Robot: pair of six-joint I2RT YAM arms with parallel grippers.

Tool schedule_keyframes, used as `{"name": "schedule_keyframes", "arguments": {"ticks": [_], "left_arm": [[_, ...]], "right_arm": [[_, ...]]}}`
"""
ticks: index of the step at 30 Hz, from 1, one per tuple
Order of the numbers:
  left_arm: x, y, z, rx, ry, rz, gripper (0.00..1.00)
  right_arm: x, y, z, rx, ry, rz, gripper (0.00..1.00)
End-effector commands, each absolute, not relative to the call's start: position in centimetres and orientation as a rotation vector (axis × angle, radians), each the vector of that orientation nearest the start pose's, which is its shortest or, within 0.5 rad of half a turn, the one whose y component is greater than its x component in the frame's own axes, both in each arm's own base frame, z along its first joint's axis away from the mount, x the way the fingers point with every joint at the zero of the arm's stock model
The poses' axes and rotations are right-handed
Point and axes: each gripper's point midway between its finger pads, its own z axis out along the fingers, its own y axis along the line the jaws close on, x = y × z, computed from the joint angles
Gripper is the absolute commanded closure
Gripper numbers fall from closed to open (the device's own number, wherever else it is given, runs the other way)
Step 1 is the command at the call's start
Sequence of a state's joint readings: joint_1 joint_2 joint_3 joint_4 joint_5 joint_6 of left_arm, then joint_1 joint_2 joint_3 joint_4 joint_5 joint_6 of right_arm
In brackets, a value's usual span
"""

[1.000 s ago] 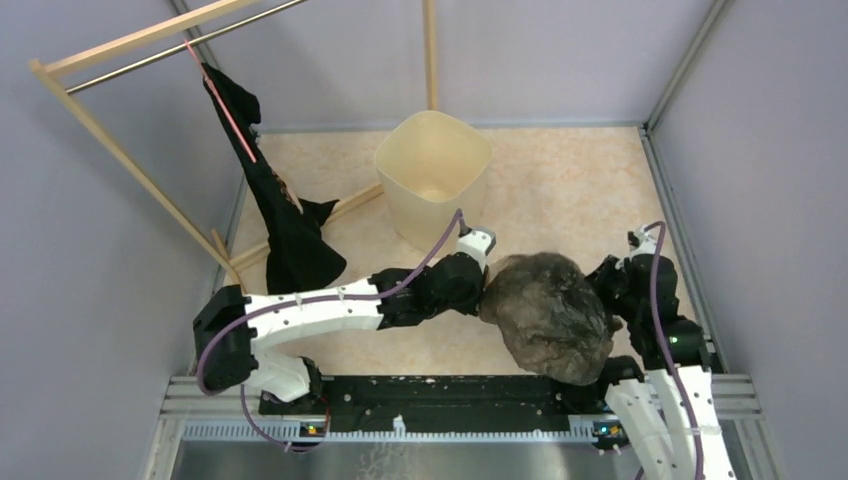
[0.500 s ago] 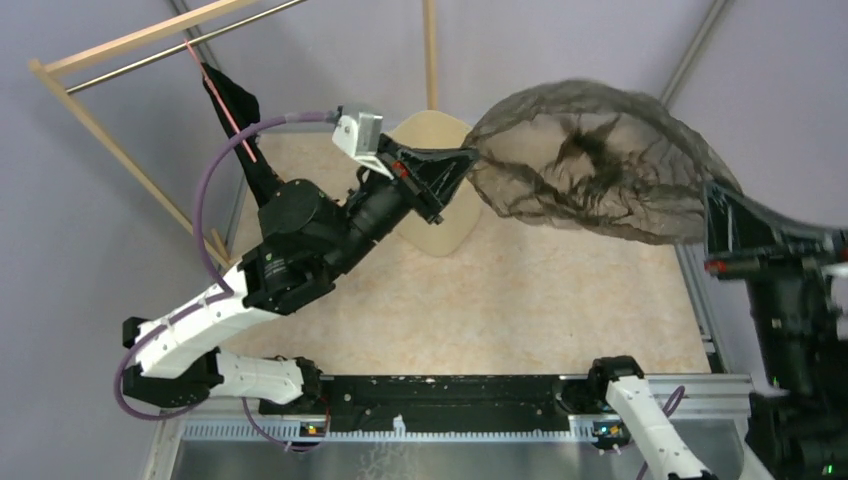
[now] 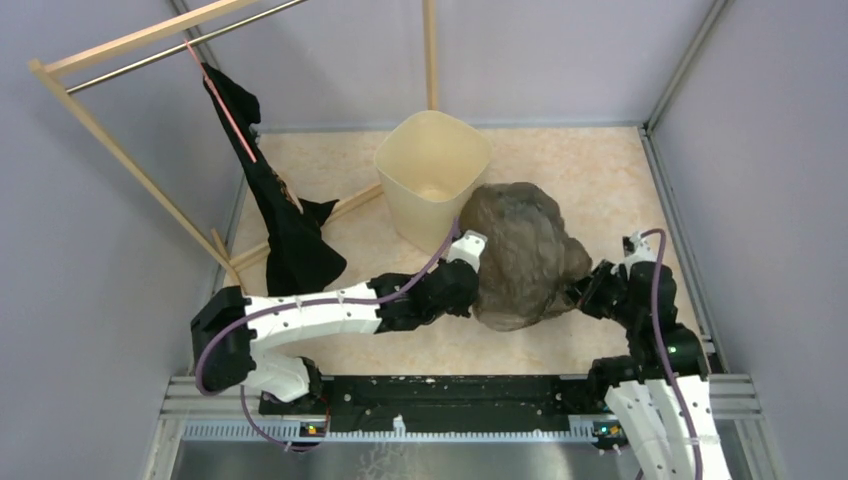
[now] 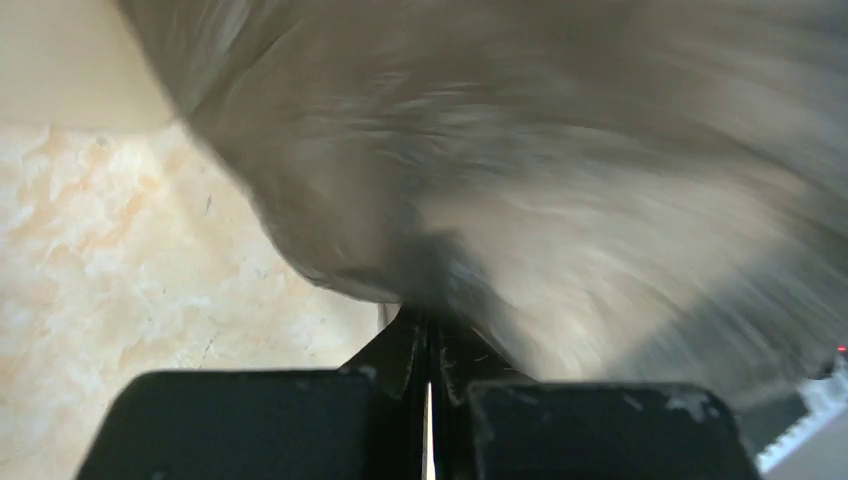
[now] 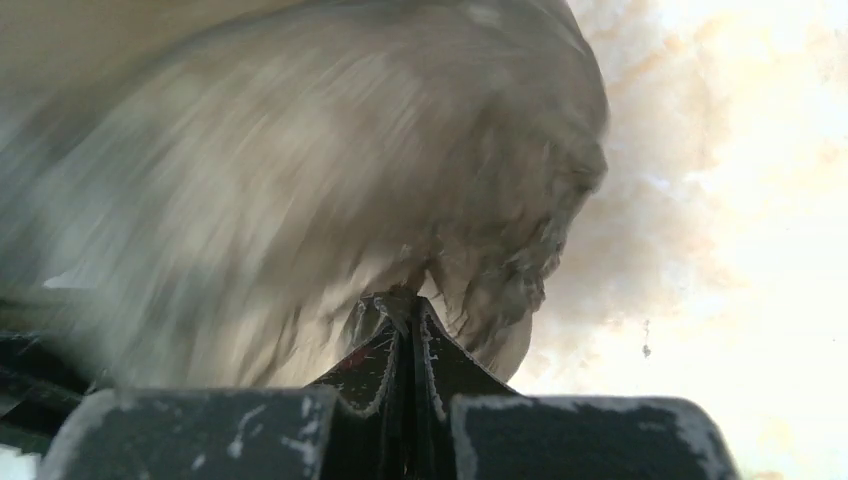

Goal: Put the trash bags into the trash bin

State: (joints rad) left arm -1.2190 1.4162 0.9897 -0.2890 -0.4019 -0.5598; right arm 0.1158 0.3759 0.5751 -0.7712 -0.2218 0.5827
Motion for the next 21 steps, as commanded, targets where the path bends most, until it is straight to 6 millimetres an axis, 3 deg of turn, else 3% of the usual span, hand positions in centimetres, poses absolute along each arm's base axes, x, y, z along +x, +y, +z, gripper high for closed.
{"name": "schedule_keyframes", "arguments": {"ticks": [1,3,4,7,8,10,12,13,15,16,17,18,20,21], "left_arm": [[19.0,-38.2,30.3,0.402,1.886,-0.84,1.0],[18.8,-38.4,37.4,0.416,1.739,-0.921,1.0],[18.4,-38.2,42.0,0.41,1.646,-0.982,1.0],[16.7,-37.1,50.5,0.424,1.43,-1.113,1.0],[16.2,-36.5,52.3,0.417,1.375,-1.147,1.0],[15.7,-35.5,53.8,0.397,1.308,-1.179,1.0],[16.0,-34.7,52.9,0.359,1.3,-1.166,1.0],[16.5,-34.6,51.5,0.341,1.326,-1.143,1.0],[17.9,-35.2,46.3,0.314,1.453,-1.058,1.0],[18.5,-35.5,42.2,0.32,1.561,-0.991,1.0],[18.9,-35.8,37.9,0.326,1.664,-0.928,1.0],[19.1,-35.7,33.8,0.321,1.768,-0.871,1.0],[18.6,-34.4,25.5,0.274,1.982,-0.77,1.0],[18.1,-33.4,22.4,0.228,2.073,-0.734,1.0]], "right_arm": [[18.1,9.1,31.5,0.234,1.776,0.752,1.0],[17.6,8.7,38.0,0.174,1.666,0.727,1.0],[17.2,8.4,41.4,0.149,1.611,0.707,1.0],[14.0,6.8,50.7,0.099,1.392,0.631,1.0],[12.5,6.3,53.1,0.084,1.316,0.607,1.0],[9.7,5.4,56.4,0.058,1.193,0.573,1.0],[8.6,5.1,56.7,0.046,1.163,0.554,1.0],[8.9,5.2,55.8,0.047,1.18,0.554,1.0],[11.6,5.8,50.9,0.06,1.297,0.573,1.0],[13.3,6.4,47.5,0.078,1.382,0.596,1.0],[15.8,7.3,41.7,0.109,1.535,0.625,1.0],[16.9,7.9,37.3,0.153,1.656,0.656,1.0],[17.3,10.6,29.2,0.182,1.877,0.821,1.0],[16.9,11.8,26.9,0.183,1.928,0.916,1.0]]}}
